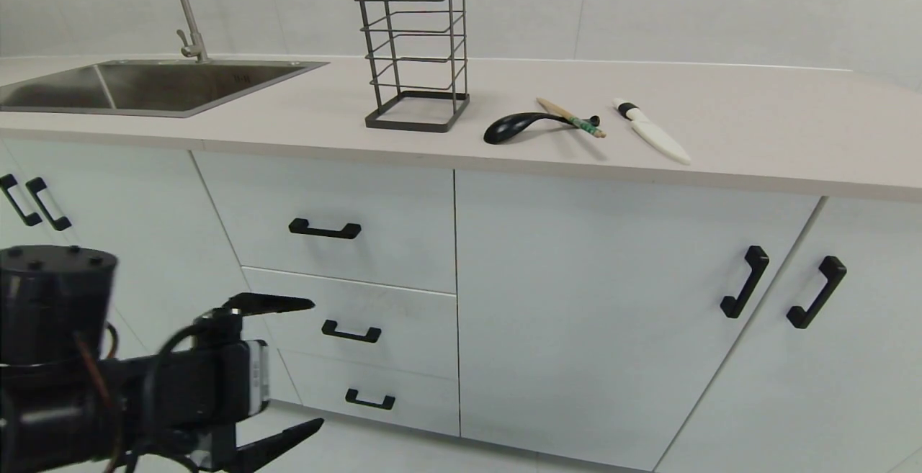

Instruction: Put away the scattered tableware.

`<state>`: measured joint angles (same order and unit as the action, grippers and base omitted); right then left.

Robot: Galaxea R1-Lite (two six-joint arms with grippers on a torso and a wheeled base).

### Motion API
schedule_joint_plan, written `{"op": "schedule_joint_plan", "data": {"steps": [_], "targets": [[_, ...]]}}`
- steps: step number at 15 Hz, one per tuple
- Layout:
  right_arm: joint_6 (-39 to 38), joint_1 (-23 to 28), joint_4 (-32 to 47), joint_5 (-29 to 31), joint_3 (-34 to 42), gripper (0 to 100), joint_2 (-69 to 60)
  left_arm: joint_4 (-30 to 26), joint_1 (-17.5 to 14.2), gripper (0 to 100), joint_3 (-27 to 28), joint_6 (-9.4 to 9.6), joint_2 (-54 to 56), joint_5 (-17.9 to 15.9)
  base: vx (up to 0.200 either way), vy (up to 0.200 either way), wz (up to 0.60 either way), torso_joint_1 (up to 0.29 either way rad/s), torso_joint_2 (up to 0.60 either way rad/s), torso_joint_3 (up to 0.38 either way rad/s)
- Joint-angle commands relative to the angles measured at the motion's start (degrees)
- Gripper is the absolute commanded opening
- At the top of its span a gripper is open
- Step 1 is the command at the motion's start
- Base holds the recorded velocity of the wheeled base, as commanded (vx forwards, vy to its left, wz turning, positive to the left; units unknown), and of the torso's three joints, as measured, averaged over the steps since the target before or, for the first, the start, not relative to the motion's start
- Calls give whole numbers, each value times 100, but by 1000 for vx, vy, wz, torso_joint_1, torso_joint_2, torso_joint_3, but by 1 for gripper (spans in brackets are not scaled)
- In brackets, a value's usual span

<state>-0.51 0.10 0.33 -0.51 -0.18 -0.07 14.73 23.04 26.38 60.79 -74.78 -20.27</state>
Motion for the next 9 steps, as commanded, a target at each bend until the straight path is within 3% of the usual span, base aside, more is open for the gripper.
{"op": "schedule_joint_plan", "data": {"steps": [1, 3, 7, 9], "targets": [[-2, -1, 2, -2, 1, 0, 7, 232, 210, 100, 51, 750, -1426, 313, 0, 0, 0, 0, 0, 0], [-2, -1, 2, -2, 1, 0, 7, 276, 148, 100, 34, 1013, -1601, 349, 0, 0, 0, 0, 0, 0], [-2, -1, 2, -2, 1, 0, 7, 276, -89, 100, 7, 1040, -1505, 498, 0, 0, 0, 0, 0, 0], [-2, -1, 2, -2, 1, 0, 7, 268, -133, 100, -36, 1172, -1496, 770, 0, 0, 0, 0, 0, 0]]}}
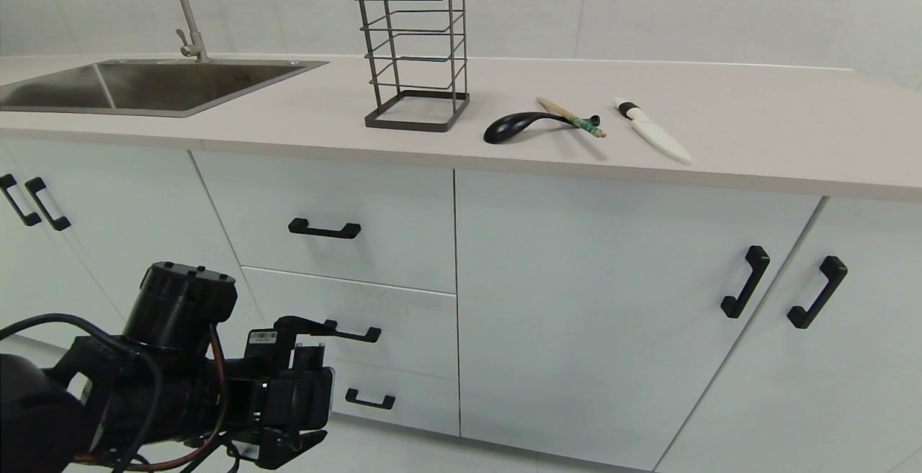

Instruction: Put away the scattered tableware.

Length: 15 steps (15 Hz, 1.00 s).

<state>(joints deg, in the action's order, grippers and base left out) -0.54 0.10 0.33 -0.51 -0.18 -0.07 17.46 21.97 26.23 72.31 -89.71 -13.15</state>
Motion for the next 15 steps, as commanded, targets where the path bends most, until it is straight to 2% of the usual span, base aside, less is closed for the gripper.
{"op": "schedule_joint_plan", "data": {"steps": [1, 4, 5, 6, 7, 8, 9, 10, 13, 14, 15], "targets": [[1, -1, 2, -2, 1, 0, 7, -5, -17, 100, -57, 46, -38, 120, 0, 0, 0, 0, 0, 0], [1, -1, 2, -2, 1, 0, 7, 3, -26, 100, -277, 55, -73, 208, 0, 0, 0, 0, 0, 0], [1, -1, 2, -2, 1, 0, 7, 12, -149, 100, -321, 143, -73, 217, 0, 0, 0, 0, 0, 0], [1, -1, 2, -2, 1, 0, 7, 3, -290, 100, -286, 477, -90, 287, 0, 0, 0, 0, 0, 0], [1, -1, 2, -2, 1, 0, 7, 3, -404, 100, -215, 890, -222, 524, 0, 0, 0, 0, 0, 0], [1, -1, 2, -2, 1, 0, 7, 12, -457, 100, -136, 1145, -398, 639, 0, 0, 0, 0, 0, 0], [1, -1, 2, -2, 1, 0, 7, 12, -474, 100, -75, 1206, -591, 647, 0, 0, 0, 0, 0, 0], [1, -1, 2, -2, 1, 0, 7, 12, -474, 100, -75, 1206, -591, 647, 0, 0, 0, 0, 0, 0], [1, -1, 2, -2, 1, 0, 7, 460, -430, 100, 198, 1109, -1347, 639, 0, 0, 0, 0, 0, 0], [1, -1, 2, -2, 1, 0, 7, 619, -386, 100, 215, 916, -1558, 639, 0, 0, 0, 0, 0, 0], [1, -1, 2, -2, 1, 0, 7, 724, -316, 100, 215, 608, -1822, 630, 0, 0, 0, 0, 0, 0]]}}
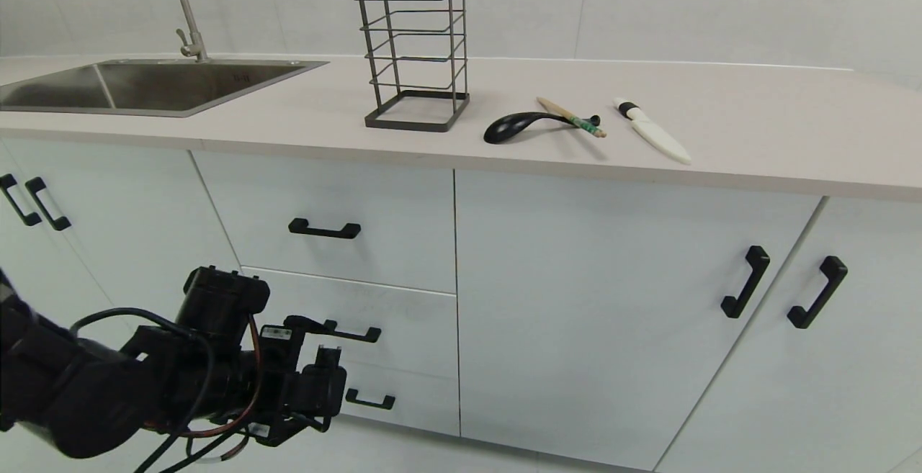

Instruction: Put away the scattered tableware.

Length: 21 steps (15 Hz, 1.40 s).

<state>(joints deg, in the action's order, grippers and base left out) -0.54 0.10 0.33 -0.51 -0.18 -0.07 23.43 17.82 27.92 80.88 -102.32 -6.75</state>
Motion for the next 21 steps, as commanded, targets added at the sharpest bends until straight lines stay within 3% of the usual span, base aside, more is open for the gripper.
{"op": "schedule_joint_plan", "data": {"steps": [1, 2, 5, 10, 15, 21], "targets": [[1, -1, 2, -2, 1, 0, 7, 171, 116, 100, 38, -416, -684, -28, 0, 0, 0, 0, 0, 0], [1, -1, 2, -2, 1, 0, 7, 443, 143, 100, 21, -767, -904, -54, 0, 0, 0, 0, 0, 0], [1, -1, 2, -2, 1, 0, 7, 1032, 134, 100, 47, -1013, -1273, -63, 0, 0, 0, 0, 0, 0], [1, -1, 2, -2, 1, 0, 7, 2201, 81, 100, 65, -1013, -1932, -344, 0, 0, 0, 0, 0, 0], [1, -1, 2, -2, 1, 0, 7, 2271, -253, 100, 100, -969, -2003, -318, 0, 0, 0, 0, 0, 0], [1, -1, 2, -2, 1, 0, 7, 2298, -385, 100, 522, -961, -2557, -318, 0, 0, 0, 0, 0, 0]]}}
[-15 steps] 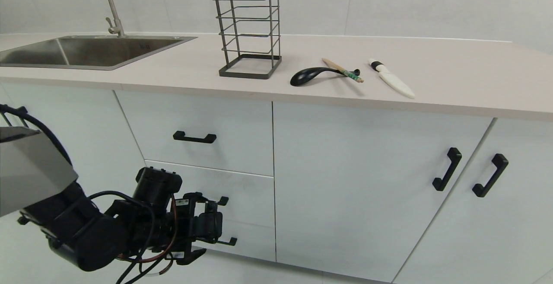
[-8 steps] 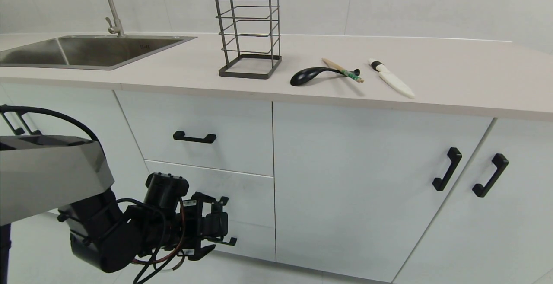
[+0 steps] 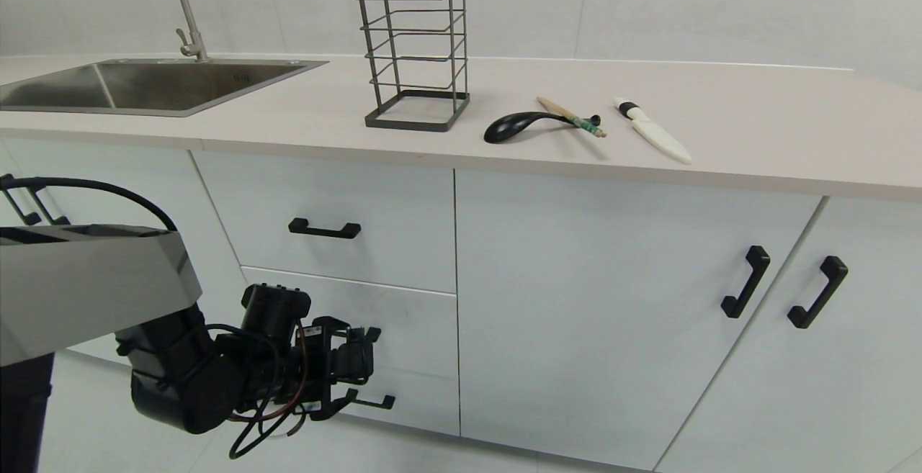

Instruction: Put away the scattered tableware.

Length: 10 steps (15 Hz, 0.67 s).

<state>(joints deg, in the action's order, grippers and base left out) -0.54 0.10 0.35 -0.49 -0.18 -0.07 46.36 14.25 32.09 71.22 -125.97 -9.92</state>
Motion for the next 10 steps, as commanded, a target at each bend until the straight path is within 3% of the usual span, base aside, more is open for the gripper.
{"op": "schedule_joint_plan", "data": {"steps": [1, 4, 10], "targets": [[1, -1, 0, -4, 1, 0, 7, 5, -28, 100, 105, 6, -192, -1, 0, 0, 0, 0, 0, 0], [1, -1, 0, -4, 1, 0, 7, -4, -36, 100, 623, 6, -526, -10, 0, 0, 0, 0, 0, 0], [1, -1, 0, -4, 1, 0, 7, -13, -36, 100, 764, -11, -798, -18, 0, 0, 0, 0, 0, 0]]}}
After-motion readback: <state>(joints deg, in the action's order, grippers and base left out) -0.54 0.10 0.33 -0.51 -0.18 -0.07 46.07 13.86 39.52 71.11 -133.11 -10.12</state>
